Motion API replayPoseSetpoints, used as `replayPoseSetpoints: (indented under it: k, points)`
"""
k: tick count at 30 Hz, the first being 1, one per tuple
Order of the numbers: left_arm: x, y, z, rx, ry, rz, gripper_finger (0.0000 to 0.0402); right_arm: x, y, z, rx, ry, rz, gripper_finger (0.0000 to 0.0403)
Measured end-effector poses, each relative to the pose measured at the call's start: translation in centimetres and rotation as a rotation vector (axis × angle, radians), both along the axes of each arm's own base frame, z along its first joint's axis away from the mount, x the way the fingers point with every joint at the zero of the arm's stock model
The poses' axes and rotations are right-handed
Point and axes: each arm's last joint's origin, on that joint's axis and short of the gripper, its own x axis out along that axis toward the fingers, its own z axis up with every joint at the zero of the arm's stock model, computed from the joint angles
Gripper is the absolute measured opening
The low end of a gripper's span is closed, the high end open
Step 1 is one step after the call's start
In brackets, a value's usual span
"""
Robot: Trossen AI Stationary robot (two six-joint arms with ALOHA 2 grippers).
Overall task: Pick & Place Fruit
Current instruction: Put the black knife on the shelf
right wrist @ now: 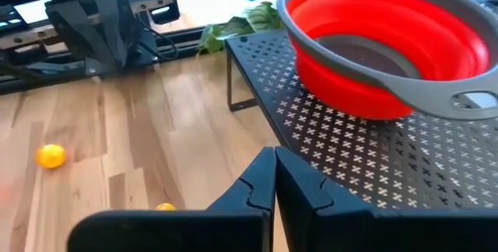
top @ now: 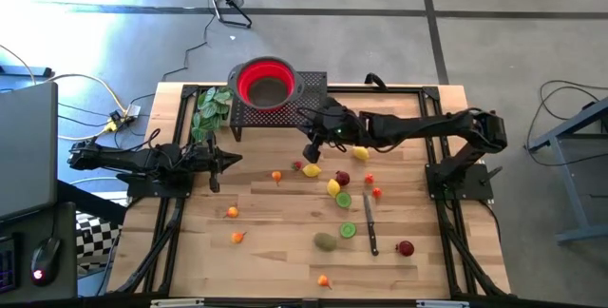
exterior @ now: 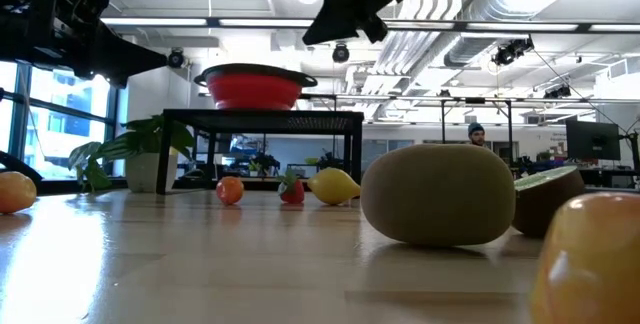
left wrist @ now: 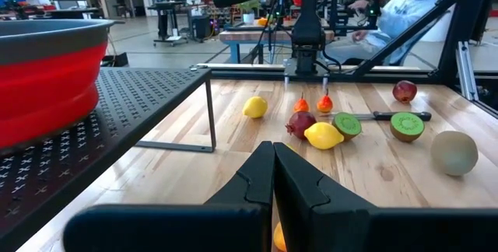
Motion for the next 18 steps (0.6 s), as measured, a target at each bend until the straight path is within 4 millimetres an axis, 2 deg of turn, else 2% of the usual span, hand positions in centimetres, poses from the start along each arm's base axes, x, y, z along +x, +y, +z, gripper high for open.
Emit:
replayPoseSetpoints:
  k: [18]
  points:
    - [0.00,0.00,0.01,0.001,0.000,0.000,0.0003,-0.21,0.59,-0.68,0.029,0.041,-0.004,0.0003]
